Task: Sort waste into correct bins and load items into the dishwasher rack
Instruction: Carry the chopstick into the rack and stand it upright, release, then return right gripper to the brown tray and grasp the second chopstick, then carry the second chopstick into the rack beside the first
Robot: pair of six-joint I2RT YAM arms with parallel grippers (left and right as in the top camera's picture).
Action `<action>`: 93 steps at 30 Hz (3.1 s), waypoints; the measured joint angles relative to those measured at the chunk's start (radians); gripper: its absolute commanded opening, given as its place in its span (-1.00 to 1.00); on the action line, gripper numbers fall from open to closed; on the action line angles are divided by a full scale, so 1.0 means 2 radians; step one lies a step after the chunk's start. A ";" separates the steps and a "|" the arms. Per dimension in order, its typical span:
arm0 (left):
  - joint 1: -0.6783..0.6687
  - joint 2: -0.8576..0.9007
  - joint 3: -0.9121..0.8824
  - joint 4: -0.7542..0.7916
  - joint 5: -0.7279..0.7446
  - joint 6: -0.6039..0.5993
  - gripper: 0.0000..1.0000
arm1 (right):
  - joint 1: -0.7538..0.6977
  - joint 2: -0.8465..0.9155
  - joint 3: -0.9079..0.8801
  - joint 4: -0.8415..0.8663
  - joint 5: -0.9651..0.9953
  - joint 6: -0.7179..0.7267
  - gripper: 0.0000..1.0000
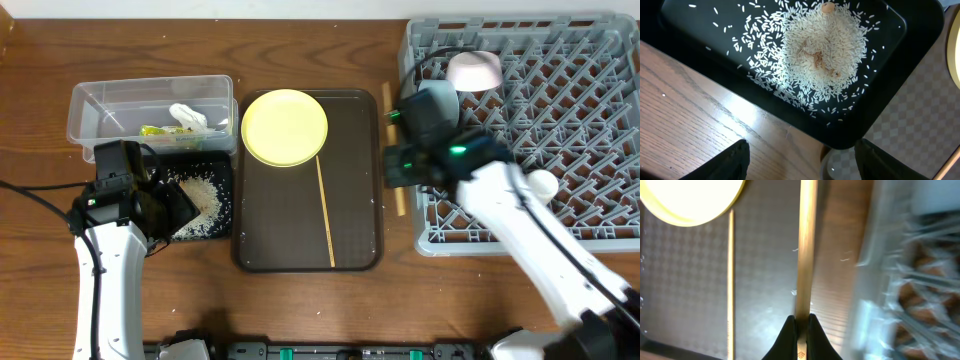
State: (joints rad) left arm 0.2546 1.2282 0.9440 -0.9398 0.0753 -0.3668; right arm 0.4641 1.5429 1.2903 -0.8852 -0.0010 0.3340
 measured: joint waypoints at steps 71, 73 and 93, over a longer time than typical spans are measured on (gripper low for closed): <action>0.000 0.000 0.000 0.000 0.000 0.000 0.40 | 0.143 0.235 0.019 0.080 -0.098 -0.008 -0.36; 0.000 0.000 0.000 0.000 0.000 0.000 0.40 | 0.146 0.237 0.022 0.078 -0.084 0.007 -0.59; 0.000 0.000 0.000 0.000 0.000 0.000 0.40 | 0.032 0.145 0.021 0.027 -0.035 0.030 -0.98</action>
State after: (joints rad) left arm 0.2546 1.2285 0.9440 -0.9405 0.0753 -0.3668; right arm 0.5274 1.8320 1.3327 -0.8314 -0.0704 0.3939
